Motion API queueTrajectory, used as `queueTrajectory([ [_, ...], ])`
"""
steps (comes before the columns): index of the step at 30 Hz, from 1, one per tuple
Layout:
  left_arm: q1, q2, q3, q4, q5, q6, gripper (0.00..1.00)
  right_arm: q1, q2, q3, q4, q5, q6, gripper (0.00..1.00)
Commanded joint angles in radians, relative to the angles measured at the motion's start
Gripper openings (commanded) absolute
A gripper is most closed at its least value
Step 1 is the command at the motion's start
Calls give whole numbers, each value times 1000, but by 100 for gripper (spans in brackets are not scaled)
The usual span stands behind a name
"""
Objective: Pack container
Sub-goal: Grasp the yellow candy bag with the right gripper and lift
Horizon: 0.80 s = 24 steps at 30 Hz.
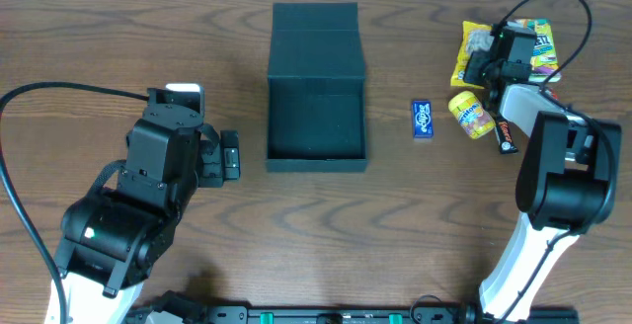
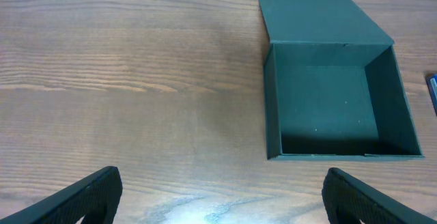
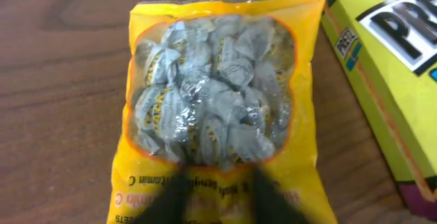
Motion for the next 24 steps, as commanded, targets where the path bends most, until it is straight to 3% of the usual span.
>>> queueTrajectory([
  [1,2,0,20,-3,-14,11,95,-9,-9,8,-9,-31,31,72],
  [4,2,0,20,-3,-14,11,95,-9,-32,8,-9,-45,31,89],
  [7,2,0,20,-3,-14,11,95,-9,-34,8,-6,-45,31,99],
  [24,2,0,20,-3,-14,11,95,-27,60,8,-10,-19,90,98],
])
